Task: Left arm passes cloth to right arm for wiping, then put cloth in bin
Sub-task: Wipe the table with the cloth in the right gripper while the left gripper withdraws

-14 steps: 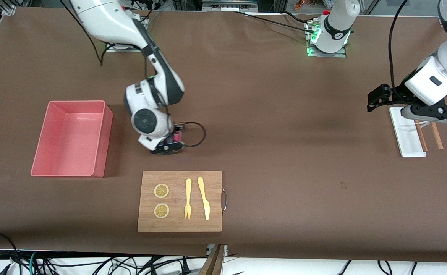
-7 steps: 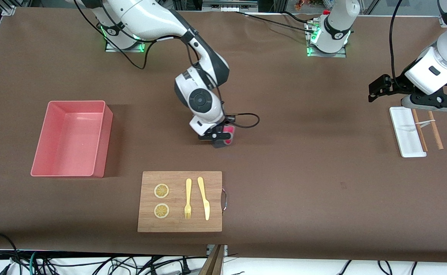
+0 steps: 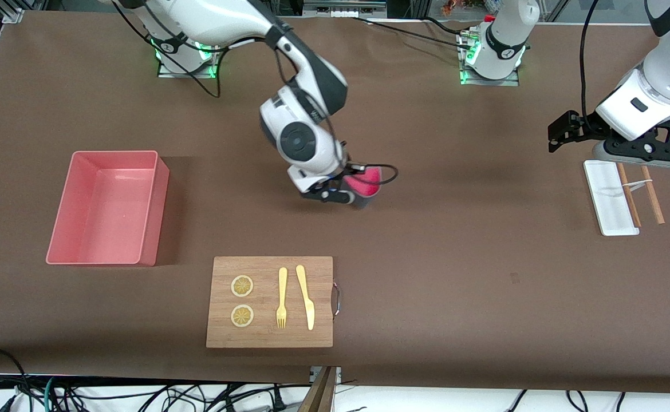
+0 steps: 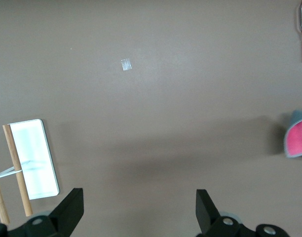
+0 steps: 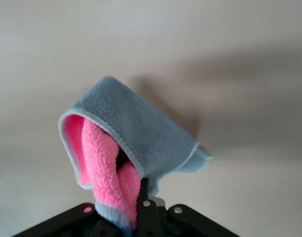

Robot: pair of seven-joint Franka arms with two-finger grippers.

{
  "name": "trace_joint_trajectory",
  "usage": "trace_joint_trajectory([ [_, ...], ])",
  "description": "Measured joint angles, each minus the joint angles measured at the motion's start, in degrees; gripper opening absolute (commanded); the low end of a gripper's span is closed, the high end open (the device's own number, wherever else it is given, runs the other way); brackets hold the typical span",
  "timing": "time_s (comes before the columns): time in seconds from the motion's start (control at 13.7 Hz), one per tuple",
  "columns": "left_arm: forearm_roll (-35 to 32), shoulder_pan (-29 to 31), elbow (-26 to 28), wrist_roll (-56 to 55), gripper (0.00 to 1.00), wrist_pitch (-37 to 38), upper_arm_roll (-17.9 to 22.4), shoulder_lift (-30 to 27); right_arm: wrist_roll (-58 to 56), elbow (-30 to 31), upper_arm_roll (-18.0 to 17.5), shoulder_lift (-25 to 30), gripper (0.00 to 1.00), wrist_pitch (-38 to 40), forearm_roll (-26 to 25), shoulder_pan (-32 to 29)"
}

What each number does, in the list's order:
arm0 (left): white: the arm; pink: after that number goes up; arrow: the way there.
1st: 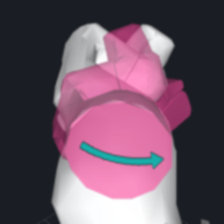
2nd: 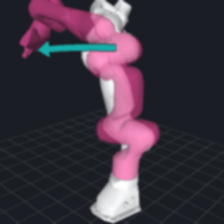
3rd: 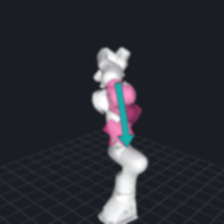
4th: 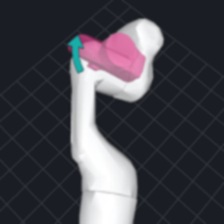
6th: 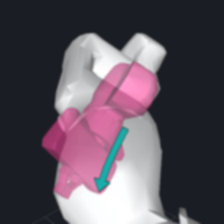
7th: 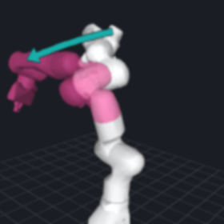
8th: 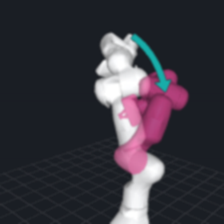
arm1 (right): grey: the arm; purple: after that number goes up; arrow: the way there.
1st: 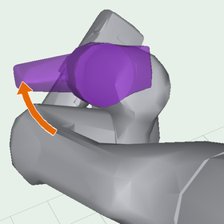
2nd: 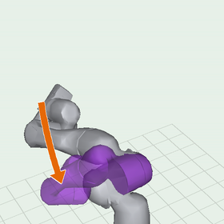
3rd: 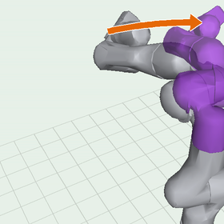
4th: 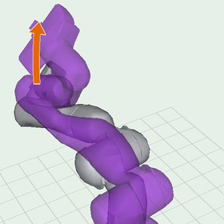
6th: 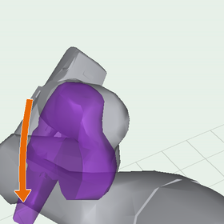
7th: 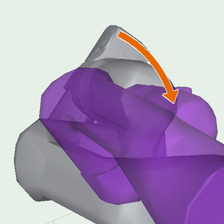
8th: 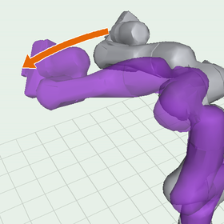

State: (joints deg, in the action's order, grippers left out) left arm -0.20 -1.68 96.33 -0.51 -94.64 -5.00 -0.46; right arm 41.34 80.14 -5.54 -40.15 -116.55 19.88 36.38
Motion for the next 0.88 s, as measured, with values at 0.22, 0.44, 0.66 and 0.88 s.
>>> trace_joint_trajectory([
  [0.22, 0.0, 0.0, 0.0, 0.1, 1.00, 0.0, 0.0, 0.0, -7.7, 7.1, 0.8, 0.1, 0.00, 0.4, 0.1, -5.4],
  [0.44, 0.0, 0.1, 0.0, 0.3, 1.00, 0.1, 0.1, 0.0, -20.5, 11.5, 6.0, -0.1, 0.00, 0.1, 0.0, -7.7],
  [0.66, 0.0, 0.1, 0.0, 1.0, 1.00, 0.2, 0.1, 0.0, -32.6, 12.7, 10.9, 0.0, 0.00, 0.9, -2.5, -10.1],
  [0.88, 0.0, 0.2, 0.0, 1.0, 1.00, 0.3, 0.1, 0.0, -40.5, 13.9, 12.2, 0.4, 0.00, 1.0, -6.6, -13.4],
])
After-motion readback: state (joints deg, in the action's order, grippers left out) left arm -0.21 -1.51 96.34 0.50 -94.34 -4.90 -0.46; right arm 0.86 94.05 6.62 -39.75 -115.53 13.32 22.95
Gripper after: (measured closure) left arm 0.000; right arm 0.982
